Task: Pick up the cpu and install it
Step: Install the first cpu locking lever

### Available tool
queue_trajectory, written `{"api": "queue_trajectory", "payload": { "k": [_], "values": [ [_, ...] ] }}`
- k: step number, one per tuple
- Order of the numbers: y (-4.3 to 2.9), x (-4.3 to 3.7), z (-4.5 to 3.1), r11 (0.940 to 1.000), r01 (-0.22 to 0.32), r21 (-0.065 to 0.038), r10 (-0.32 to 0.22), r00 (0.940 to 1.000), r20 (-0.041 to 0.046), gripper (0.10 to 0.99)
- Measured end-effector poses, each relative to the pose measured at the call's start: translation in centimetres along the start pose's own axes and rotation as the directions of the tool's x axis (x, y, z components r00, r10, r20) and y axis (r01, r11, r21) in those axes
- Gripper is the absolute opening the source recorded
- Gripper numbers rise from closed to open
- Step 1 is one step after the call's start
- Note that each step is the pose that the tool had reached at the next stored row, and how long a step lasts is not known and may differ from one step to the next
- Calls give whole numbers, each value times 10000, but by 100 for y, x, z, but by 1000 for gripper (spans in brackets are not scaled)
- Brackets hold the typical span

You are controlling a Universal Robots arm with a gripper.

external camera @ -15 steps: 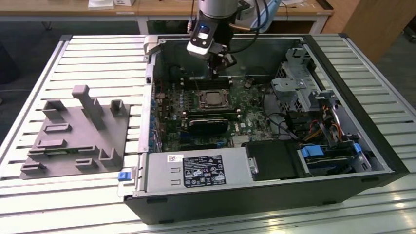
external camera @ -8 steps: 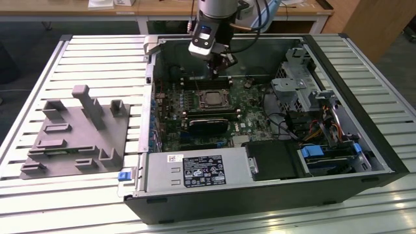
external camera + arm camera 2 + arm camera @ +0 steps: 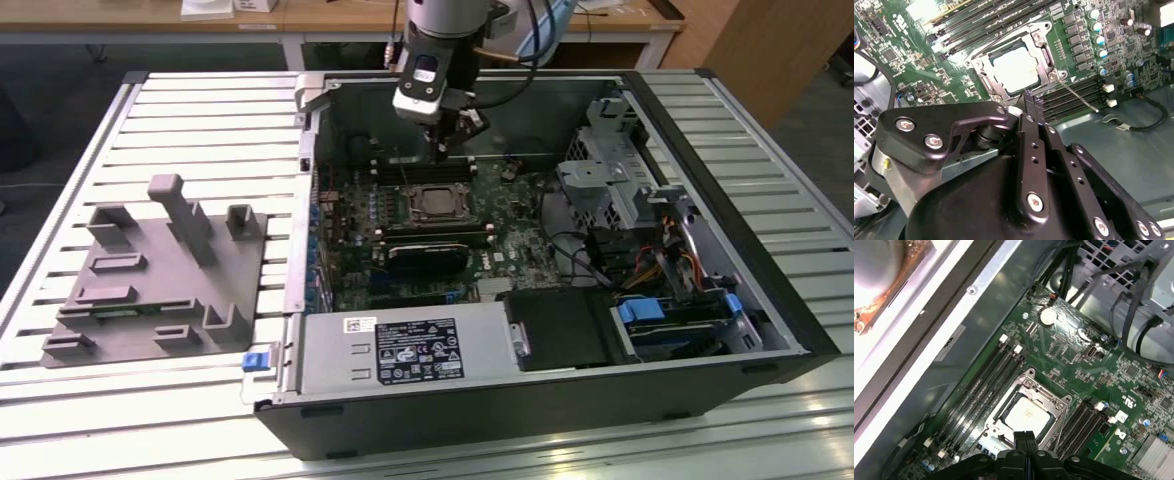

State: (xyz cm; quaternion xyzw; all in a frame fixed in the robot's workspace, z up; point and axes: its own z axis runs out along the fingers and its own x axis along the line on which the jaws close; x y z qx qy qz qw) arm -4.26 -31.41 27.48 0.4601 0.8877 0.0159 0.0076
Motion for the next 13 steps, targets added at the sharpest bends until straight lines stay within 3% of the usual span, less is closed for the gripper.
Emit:
{"api": "queue_trajectory", "payload": {
  "k": [13],
  "values": [
    [-1,-1,3,9960,895,0,-895,9960,-32,106]
  ]
}}
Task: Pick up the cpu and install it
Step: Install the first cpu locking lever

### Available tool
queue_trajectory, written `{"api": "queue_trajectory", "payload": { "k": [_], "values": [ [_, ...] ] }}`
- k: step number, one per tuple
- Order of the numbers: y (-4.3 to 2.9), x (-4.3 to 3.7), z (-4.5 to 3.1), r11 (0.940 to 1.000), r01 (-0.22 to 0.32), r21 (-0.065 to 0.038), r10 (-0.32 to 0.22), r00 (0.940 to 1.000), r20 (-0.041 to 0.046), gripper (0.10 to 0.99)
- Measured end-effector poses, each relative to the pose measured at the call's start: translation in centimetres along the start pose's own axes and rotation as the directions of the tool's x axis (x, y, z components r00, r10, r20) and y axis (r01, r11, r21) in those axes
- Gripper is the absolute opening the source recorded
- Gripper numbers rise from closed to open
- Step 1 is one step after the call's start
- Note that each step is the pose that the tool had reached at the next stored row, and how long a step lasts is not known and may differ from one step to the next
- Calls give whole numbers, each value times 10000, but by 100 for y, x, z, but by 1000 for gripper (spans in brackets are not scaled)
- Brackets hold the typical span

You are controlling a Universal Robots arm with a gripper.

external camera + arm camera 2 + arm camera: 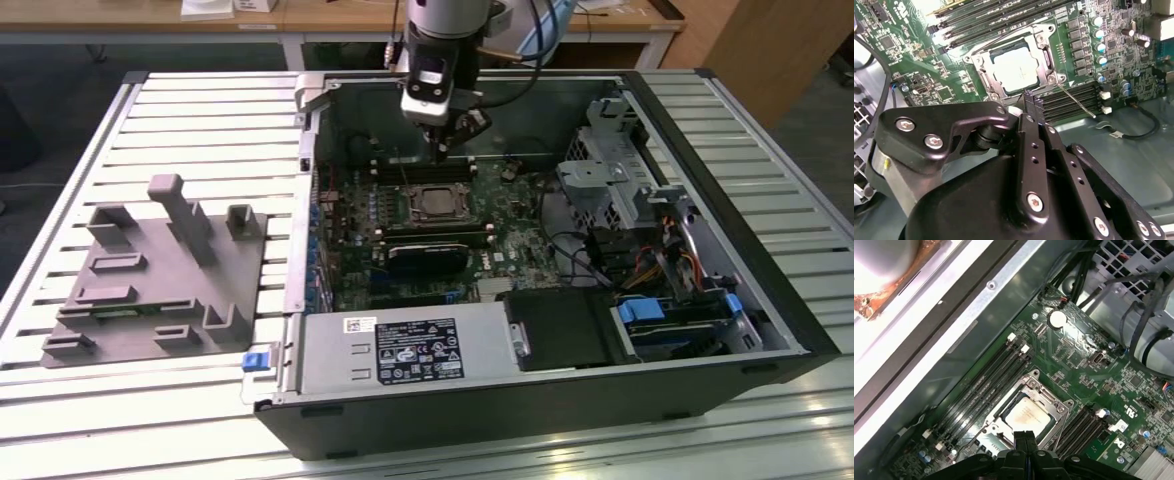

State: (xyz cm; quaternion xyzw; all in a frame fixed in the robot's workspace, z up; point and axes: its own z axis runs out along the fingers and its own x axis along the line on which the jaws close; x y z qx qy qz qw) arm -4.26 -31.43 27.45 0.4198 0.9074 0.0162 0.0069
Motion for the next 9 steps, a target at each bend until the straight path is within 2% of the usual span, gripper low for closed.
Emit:
{"api": "queue_trajectory", "payload": {
  "k": [9],
  "values": [
    [0,-1,2,9980,635,0,-635,9980,-22,106]
  ]
}}
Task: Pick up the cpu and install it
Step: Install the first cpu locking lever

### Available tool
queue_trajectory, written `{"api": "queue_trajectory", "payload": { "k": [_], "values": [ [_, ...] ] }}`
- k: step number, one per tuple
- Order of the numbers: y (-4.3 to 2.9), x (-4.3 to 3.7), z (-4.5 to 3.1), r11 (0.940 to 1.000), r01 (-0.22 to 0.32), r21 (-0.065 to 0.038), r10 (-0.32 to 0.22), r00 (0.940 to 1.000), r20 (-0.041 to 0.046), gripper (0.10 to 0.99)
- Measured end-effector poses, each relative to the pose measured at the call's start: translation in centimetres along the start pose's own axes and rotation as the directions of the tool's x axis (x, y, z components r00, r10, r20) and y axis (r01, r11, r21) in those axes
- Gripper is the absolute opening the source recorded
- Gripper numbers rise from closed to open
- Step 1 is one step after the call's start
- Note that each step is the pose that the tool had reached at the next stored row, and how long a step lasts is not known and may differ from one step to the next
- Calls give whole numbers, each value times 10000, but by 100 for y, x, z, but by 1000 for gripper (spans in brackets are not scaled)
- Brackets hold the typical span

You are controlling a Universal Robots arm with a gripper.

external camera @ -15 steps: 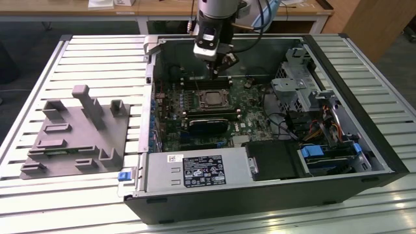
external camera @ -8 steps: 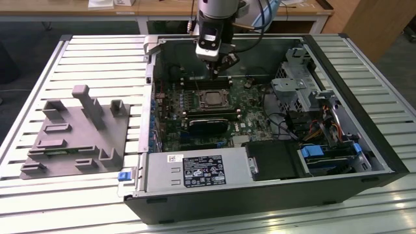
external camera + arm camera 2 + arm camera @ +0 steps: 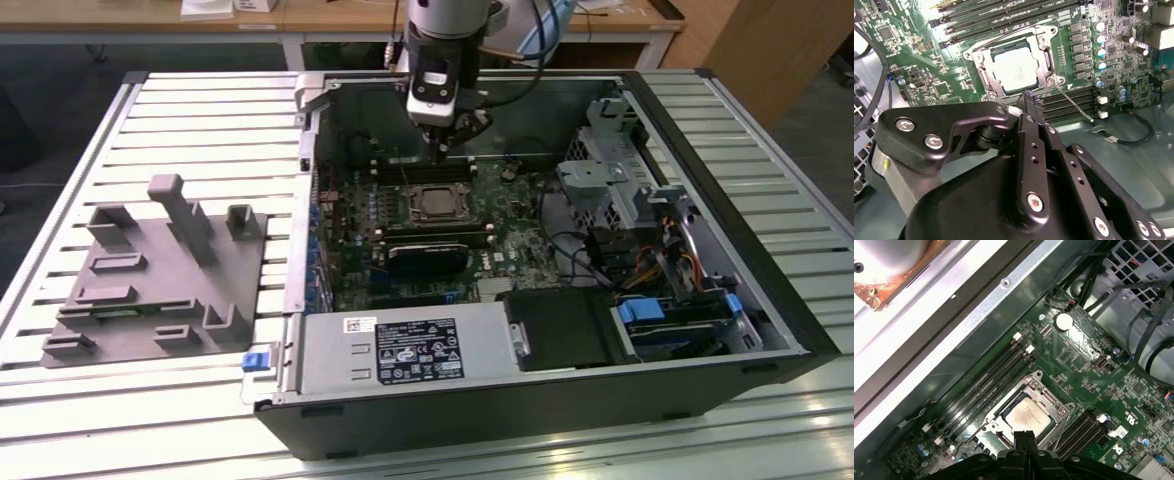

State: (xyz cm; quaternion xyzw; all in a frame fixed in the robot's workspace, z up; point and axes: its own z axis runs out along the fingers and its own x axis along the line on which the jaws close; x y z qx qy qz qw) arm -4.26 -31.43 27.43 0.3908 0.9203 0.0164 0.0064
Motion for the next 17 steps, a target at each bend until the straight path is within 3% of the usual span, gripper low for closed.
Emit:
{"api": "queue_trajectory", "payload": {
  "k": [6,17],
  "values": [
    [0,0,1,9991,425,0,-425,9991,-15,106],
    [-1,-1,3,9918,1281,-1,-1281,9917,-45,106]
  ]
}}
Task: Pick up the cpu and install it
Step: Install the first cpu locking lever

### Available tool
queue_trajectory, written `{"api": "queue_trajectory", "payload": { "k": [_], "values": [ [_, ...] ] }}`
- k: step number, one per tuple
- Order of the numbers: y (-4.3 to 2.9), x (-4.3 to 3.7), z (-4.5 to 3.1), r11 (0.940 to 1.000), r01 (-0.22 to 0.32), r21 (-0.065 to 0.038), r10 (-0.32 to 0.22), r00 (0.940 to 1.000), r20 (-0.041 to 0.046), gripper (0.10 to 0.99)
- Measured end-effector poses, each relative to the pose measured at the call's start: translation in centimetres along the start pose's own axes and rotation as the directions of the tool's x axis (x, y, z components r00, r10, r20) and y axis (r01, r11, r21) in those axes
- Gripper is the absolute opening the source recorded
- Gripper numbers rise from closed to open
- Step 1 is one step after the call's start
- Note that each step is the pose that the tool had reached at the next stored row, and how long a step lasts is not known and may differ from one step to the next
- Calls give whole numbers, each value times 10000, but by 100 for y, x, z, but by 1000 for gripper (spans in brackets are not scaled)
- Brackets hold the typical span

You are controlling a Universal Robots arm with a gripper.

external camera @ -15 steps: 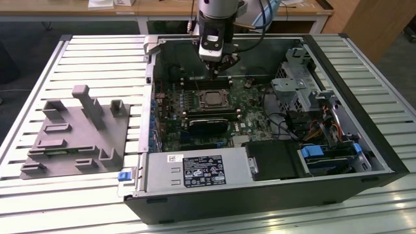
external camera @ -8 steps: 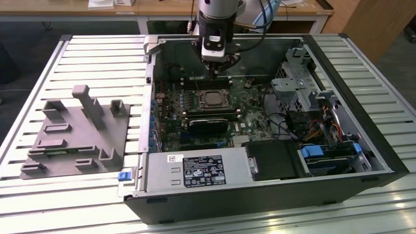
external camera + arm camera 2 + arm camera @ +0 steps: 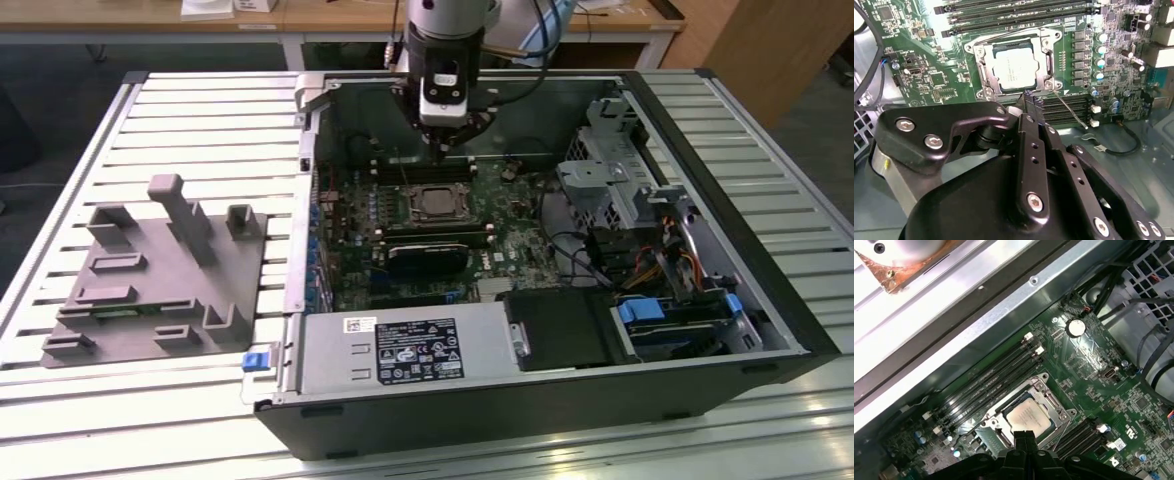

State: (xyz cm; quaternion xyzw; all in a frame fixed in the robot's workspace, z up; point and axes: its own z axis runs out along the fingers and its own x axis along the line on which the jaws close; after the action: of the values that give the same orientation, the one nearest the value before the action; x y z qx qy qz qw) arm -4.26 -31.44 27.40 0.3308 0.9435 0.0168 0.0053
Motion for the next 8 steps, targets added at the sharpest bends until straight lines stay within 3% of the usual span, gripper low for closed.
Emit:
{"api": "queue_trajectory", "payload": {
  "k": [8],
  "values": [
    [0,0,2,9984,565,0,-565,9984,-20,106]
  ]
}}
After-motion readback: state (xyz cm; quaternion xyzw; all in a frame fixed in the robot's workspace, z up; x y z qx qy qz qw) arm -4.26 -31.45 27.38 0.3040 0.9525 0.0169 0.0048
